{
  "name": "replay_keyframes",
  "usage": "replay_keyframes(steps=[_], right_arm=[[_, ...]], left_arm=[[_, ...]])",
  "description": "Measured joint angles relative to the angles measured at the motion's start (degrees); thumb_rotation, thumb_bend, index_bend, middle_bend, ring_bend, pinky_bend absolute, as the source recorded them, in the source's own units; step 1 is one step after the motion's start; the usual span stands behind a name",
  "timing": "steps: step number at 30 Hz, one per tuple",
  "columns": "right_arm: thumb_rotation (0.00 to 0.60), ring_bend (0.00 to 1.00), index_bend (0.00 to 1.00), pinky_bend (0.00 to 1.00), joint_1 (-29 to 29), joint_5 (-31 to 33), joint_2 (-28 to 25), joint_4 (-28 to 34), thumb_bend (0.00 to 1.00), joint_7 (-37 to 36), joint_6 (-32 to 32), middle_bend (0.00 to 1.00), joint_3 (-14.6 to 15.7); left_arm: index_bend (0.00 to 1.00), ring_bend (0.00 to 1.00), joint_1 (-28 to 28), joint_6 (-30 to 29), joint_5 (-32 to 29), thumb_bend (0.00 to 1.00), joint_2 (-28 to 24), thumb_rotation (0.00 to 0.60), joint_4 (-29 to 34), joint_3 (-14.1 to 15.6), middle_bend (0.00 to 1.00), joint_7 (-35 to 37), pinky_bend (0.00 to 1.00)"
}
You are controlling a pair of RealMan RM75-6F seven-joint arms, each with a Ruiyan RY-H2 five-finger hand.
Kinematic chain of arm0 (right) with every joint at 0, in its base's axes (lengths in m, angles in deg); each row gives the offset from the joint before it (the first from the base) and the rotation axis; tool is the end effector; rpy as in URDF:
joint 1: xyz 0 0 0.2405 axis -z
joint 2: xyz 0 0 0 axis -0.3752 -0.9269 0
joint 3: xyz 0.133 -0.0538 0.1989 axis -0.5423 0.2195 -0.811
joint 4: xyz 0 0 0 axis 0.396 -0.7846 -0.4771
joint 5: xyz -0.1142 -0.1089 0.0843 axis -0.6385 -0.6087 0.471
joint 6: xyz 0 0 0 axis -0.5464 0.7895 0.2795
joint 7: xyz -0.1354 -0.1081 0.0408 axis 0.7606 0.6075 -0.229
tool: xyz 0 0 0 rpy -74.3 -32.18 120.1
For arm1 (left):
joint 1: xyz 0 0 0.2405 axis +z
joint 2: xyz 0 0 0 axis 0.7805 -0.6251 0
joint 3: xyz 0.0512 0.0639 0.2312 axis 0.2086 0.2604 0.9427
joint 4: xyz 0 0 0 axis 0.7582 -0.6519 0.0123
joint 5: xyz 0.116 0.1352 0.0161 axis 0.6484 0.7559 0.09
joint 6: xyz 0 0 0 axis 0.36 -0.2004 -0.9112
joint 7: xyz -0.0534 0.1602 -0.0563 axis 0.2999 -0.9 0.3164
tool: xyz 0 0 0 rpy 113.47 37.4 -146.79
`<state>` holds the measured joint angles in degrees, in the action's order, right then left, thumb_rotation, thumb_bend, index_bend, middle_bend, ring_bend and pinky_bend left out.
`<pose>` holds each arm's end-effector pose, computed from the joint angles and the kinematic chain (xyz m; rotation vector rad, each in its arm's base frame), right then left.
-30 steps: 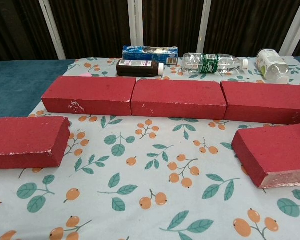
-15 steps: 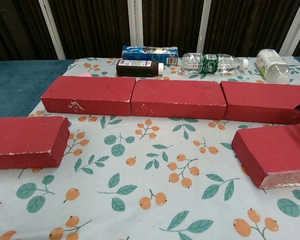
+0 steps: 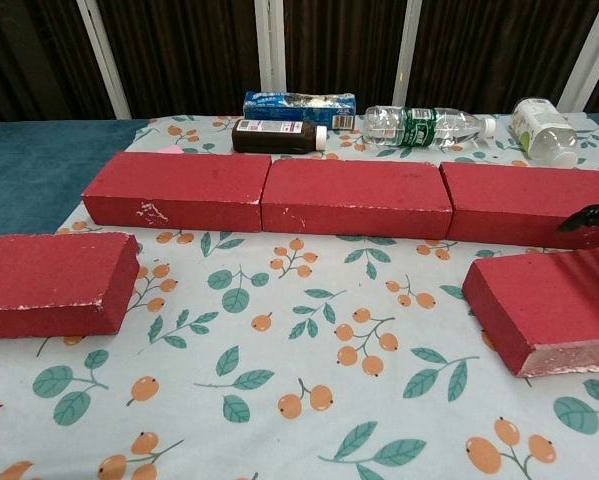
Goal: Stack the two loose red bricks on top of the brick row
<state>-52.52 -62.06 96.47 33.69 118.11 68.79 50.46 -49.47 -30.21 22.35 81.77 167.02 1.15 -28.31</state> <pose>-0.2216 -0.2779 0.0929 1.8853 -0.9697 0.3419 -0.2705 0.1719 0.1950 -1.2882 -0.9111 -0.9451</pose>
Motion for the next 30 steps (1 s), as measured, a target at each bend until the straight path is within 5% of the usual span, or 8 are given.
replay_keyframes(steps=[8,30], right_arm=[[0.6,0.0,0.0,0.0,-3.06,5.96,1.45,0.59,0.19,3.62,2.47,0.0,1.74],[0.6,0.0,0.0,0.0,-6.93,9.96,6.09,-3.63,0.19,3.7,3.98,0.0,4.11]], left_arm=[[0.06,0.0,-0.06,0.27,-0.24,0.0,0.08,0.6,0.16,-0.06,0.0,-0.01,0.06],[0.06,0.0,-0.05,0.29,-0.29,0.0,0.38,0.6,0.31,-0.18,0.0,-0.52,0.06]])
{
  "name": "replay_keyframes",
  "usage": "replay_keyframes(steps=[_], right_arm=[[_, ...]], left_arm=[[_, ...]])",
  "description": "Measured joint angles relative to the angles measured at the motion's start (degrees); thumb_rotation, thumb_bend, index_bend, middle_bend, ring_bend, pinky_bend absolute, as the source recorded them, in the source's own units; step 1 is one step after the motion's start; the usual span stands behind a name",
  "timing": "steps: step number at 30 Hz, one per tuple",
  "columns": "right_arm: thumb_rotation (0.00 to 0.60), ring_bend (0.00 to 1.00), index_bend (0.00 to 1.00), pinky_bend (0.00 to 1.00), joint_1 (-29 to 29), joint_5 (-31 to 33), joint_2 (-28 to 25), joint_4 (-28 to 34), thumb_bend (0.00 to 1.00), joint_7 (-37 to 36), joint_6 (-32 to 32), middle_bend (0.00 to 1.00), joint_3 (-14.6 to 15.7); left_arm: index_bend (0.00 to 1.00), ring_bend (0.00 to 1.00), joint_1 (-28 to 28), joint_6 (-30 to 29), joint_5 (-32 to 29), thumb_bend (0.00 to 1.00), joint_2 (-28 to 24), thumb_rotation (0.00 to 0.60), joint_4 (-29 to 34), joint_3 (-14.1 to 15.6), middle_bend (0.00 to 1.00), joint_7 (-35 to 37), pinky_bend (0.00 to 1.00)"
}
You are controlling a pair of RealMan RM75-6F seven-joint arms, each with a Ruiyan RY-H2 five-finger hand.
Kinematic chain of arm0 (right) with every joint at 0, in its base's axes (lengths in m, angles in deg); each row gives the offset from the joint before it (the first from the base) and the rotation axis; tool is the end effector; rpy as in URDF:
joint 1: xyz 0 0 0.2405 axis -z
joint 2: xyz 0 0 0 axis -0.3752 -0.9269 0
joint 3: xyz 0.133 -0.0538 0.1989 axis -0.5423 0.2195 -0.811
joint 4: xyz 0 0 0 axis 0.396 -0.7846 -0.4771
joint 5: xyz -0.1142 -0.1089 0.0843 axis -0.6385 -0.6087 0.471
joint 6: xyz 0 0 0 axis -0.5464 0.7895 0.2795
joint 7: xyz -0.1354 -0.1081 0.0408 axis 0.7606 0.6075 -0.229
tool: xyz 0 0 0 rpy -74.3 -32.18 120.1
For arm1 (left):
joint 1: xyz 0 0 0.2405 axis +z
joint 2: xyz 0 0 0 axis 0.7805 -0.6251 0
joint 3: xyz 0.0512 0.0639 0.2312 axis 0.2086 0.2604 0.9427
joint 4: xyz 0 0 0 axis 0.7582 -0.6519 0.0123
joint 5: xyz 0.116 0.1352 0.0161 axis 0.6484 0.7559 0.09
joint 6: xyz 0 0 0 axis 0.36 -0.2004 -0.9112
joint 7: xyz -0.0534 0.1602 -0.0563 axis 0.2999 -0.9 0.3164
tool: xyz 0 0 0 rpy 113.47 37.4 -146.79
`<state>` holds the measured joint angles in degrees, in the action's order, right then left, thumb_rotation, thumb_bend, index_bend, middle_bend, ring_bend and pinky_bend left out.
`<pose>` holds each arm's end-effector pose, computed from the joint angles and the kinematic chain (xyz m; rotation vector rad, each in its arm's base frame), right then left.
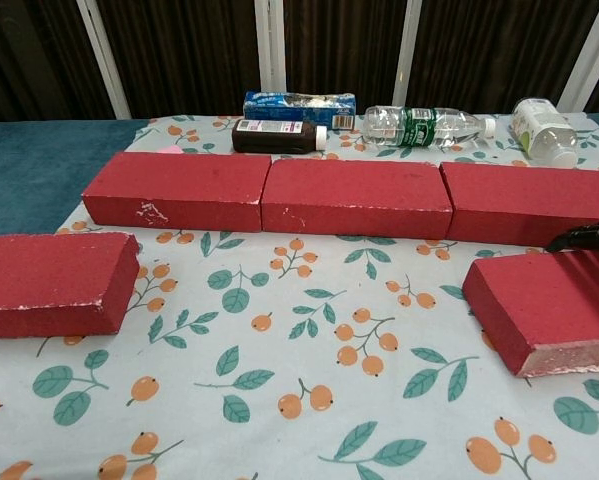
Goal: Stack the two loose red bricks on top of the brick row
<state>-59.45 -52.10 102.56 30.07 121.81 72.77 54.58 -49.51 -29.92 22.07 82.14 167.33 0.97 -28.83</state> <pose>-0.2280 -0.2903 0.0684 1.8694 -0.9830 0.2501 -0.2700 0.1727 0.1929 -1.2852 -0.9163 -0.9436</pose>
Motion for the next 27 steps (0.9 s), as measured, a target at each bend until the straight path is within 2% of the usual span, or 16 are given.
replay_keyframes(steps=[4,10,14,19,24,27], right_arm=[[0.6,0.0,0.0,0.0,-0.53,0.25,0.43,-0.41,0.19,0.08,0.33,0.01,0.22],[0.6,0.0,0.01,0.0,-1.59,0.94,1.01,-0.74,0.19,0.42,1.1,0.13,0.96],[0.6,0.0,0.09,0.0,-2.11,1.19,1.28,-0.89,0.19,0.31,1.26,0.2,1.52],[0.6,0.06,0.17,0.0,-2.9,1.94,1.56,-1.21,0.19,0.27,1.18,0.28,2.16],[0.6,0.07,0.28,0.0,-3.56,2.07,1.18,-0.66,0.19,0.19,1.7,0.29,2.48],[0.6,0.08,0.31,0.0,-3.83,1.81,0.51,0.07,0.19,0.01,2.33,0.3,2.51]], left_arm=[[0.06,0.0,-0.03,0.07,0.12,0.0,0.03,0.6,0.01,0.06,0.0,-0.07,0.06],[0.06,0.0,-0.17,0.47,-0.04,0.0,-0.15,0.6,0.06,0.04,0.0,0.82,0.06],[0.06,0.0,-0.22,0.6,0.19,0.0,-0.19,0.6,0.06,0.17,0.0,0.92,0.06],[0.06,0.0,-0.22,0.53,0.32,0.0,-0.14,0.6,0.06,0.18,0.0,1.0,0.06],[0.06,0.0,-0.2,0.5,0.33,0.0,-0.06,0.6,0.06,0.17,0.0,1.02,0.06],[0.06,0.0,-0.19,0.48,0.43,0.0,-0.02,0.6,0.11,0.21,0.0,1.02,0.06]])
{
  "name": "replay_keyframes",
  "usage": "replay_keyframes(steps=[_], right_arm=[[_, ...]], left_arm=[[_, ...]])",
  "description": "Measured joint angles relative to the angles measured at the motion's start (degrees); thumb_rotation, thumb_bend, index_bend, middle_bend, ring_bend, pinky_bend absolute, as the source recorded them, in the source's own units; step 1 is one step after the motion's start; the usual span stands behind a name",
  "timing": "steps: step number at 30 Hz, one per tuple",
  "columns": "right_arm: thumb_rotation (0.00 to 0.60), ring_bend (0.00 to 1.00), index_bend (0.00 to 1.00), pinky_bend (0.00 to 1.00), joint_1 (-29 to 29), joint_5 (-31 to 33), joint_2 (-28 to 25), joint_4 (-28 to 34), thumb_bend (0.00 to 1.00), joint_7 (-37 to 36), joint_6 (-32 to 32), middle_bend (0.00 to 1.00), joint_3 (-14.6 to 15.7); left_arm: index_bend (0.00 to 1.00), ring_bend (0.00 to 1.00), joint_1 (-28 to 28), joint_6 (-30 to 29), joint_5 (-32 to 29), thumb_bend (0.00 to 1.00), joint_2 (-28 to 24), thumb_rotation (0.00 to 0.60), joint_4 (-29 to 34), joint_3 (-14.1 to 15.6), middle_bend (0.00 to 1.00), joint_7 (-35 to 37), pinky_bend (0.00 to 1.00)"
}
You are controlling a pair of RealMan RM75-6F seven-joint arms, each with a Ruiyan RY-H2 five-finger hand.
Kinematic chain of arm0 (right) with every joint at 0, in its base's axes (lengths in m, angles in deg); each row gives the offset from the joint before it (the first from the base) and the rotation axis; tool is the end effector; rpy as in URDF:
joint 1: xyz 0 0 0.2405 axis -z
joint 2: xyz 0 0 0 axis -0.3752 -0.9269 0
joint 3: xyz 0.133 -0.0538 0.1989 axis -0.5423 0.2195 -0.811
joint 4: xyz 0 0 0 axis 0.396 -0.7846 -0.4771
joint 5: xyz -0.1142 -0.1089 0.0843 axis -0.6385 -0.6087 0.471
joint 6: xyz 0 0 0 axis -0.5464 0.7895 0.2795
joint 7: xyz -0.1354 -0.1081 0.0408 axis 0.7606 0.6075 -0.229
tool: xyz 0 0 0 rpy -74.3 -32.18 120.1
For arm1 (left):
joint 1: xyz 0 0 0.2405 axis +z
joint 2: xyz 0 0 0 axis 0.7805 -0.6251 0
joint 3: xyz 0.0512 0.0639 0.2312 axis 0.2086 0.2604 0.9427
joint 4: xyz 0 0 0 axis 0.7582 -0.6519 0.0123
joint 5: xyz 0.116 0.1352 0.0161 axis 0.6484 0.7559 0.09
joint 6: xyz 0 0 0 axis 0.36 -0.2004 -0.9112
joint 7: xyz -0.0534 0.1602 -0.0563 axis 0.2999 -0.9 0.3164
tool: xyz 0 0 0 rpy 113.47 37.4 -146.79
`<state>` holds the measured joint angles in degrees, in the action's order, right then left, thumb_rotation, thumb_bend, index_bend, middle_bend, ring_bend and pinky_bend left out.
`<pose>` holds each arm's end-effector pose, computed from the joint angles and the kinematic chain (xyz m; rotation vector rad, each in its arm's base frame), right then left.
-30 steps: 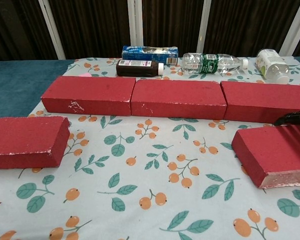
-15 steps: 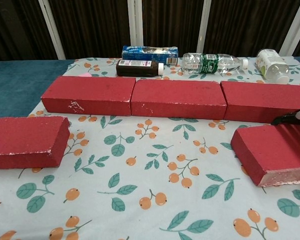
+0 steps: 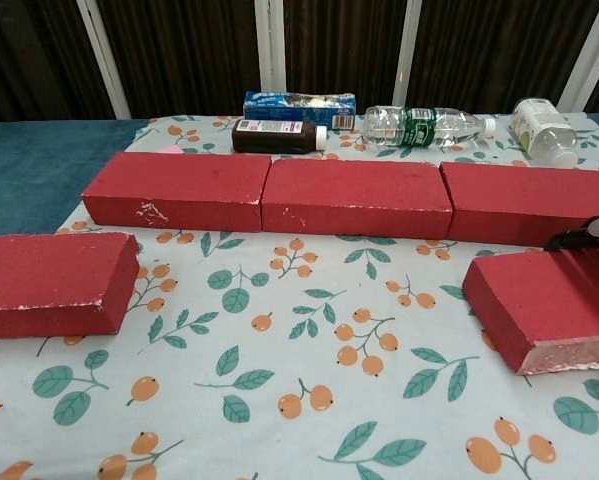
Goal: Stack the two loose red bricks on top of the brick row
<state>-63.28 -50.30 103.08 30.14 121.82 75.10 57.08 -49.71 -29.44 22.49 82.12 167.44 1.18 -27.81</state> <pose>-0.2215 -0.2973 0.0681 1.8759 -0.9452 0.2376 -0.2685 0.1731 0.1905 -1.2932 -0.9346 -0.9593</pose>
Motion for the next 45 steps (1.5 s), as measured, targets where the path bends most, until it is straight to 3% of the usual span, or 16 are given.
replay_keyframes(steps=[7,13,18,24,29,36,40,45], right_arm=[[0.6,0.08,0.34,0.0,-0.74,0.23,-3.65,3.43,0.19,-0.43,0.91,0.3,-0.35],[0.6,0.09,0.34,0.0,-2.74,2.95,-10.69,10.09,0.19,-0.25,1.54,0.3,-1.75],[0.6,0.09,0.34,0.0,-7.31,10.09,-17.02,15.84,0.19,1.77,1.58,0.3,-3.82],[0.6,0.1,0.34,0.0,-15.51,20.41,-18.08,17.02,0.19,4.09,0.6,0.3,-7.62],[0.6,0.1,0.34,0.0,-22.17,32.74,-15.61,13.22,0.19,6.22,-1.58,0.3,-9.76],[0.6,0.11,0.34,0.0,-33.82,52.87,-6.02,-1.61,0.19,10.85,-2.5,0.3,-11.97],[0.6,0.11,0.34,0.0,-37.86,59.84,-0.01,-9.83,0.19,13.0,0.12,0.3,-13.46],[0.6,0.11,0.34,0.0,-40.24,63.71,4.47,-16.08,0.19,16.9,2.67,0.3,-15.45]], left_arm=[[0.06,0.0,0.05,-0.07,-0.16,0.0,-0.07,0.6,0.0,-0.08,0.0,0.33,0.06],[0.06,0.0,-0.03,0.12,-0.25,0.0,0.08,0.6,0.1,-0.11,0.0,0.03,0.06],[0.06,0.0,-0.1,0.23,-0.15,0.0,0.18,0.6,0.07,-0.06,0.0,-0.43,0.06],[0.06,0.0,-0.07,0.17,-0.25,0.0,0.24,0.6,0.08,-0.1,0.0,-0.66,0.06],[0.06,0.0,-0.11,0.28,-0.28,0.0,0.17,0.6,0.09,-0.09,0.0,-0.5,0.06],[0.06,0.0,-0.27,0.57,-1.91,0.0,0.38,0.6,-0.18,-0.81,0.0,-0.92,0.06],[0.06,0.0,-0.48,1.01,-2.86,0.0,0.64,0.6,-0.16,-1.19,0.0,-1.72,0.06],[0.06,0.0,-0.63,1.12,-3.99,0.0,1.12,0.6,-0.15,-1.79,0.0,-2.39,0.06]])
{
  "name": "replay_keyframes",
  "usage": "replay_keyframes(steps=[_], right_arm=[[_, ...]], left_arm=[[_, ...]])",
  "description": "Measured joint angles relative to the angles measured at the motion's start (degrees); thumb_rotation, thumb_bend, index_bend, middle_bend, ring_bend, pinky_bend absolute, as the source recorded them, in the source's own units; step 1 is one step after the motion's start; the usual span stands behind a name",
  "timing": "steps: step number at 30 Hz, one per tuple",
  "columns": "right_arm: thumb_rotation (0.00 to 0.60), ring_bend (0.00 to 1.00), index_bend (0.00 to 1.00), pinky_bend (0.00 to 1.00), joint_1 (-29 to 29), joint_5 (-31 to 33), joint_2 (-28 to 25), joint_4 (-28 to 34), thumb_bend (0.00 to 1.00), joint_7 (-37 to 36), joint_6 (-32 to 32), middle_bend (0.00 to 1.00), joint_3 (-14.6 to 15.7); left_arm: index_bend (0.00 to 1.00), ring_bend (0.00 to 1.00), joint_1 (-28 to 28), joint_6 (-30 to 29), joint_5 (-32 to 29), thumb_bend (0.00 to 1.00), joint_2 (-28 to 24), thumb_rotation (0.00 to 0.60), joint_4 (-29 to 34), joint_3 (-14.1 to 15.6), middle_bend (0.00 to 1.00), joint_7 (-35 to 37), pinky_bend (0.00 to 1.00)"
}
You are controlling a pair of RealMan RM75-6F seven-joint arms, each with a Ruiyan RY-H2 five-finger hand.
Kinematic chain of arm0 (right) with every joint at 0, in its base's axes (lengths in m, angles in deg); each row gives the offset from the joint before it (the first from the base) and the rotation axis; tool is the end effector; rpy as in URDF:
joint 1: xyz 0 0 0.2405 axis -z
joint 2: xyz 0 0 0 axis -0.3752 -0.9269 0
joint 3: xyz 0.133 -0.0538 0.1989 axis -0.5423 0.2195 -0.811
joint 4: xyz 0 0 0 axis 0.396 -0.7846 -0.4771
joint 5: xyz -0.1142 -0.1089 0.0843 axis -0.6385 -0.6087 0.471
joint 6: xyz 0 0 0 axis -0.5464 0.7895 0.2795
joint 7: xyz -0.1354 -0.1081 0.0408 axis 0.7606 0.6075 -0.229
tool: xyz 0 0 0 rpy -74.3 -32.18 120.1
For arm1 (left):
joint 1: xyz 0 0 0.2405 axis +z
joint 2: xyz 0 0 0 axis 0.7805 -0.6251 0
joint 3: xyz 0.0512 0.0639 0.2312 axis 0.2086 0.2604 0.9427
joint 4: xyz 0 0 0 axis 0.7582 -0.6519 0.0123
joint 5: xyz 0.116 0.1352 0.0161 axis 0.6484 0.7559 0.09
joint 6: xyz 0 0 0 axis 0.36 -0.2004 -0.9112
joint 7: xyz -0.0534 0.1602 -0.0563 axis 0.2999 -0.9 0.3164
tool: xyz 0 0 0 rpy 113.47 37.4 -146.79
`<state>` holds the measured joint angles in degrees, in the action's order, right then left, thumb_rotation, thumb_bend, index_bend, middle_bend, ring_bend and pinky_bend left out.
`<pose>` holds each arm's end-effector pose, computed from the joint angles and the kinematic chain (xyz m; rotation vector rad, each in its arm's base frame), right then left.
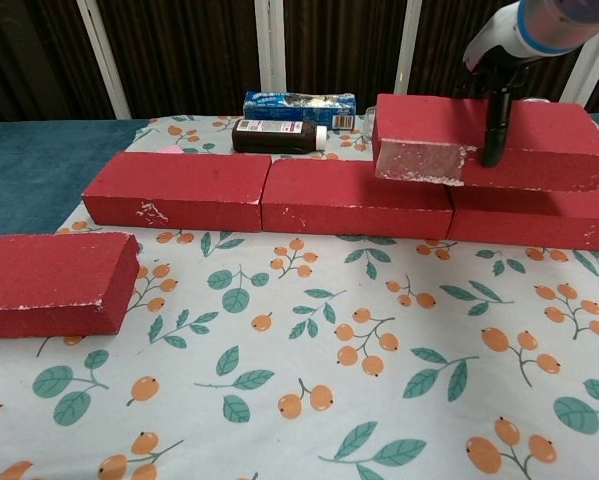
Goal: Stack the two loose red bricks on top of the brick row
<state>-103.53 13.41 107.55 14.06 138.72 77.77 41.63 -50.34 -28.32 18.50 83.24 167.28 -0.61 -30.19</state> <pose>-0.0743 -0.4281 0.0877 1.5793 -1.0956 0.2061 -0.2765 0.1808 0.1903 -1.2512 -0.9306 -0.9135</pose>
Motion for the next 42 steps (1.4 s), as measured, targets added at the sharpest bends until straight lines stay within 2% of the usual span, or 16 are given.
replay_keyframes(steps=[5,24,42], right_arm=[[0.6,0.11,0.34,0.0,0.23,-0.94,2.18,-2.65,0.19,1.62,0.24,0.3,-0.95],[0.6,0.11,0.34,0.0,2.04,2.37,8.5,-14.47,0.19,11.27,-2.09,0.3,-4.88],[0.6,0.11,0.34,0.0,6.06,-0.15,11.04,-18.33,0.19,13.67,-6.29,0.29,-7.52]], left_arm=[[0.07,0.0,-0.08,0.04,-0.23,0.0,0.24,0.6,-0.02,-0.14,0.0,-0.29,0.06],[0.07,0.0,0.08,-0.47,-0.46,0.0,0.71,0.6,0.11,-0.25,0.0,-1.21,0.06],[0.07,0.0,-0.06,-0.19,-0.71,0.0,1.47,0.6,0.21,-0.17,0.0,-3.2,0.06]])
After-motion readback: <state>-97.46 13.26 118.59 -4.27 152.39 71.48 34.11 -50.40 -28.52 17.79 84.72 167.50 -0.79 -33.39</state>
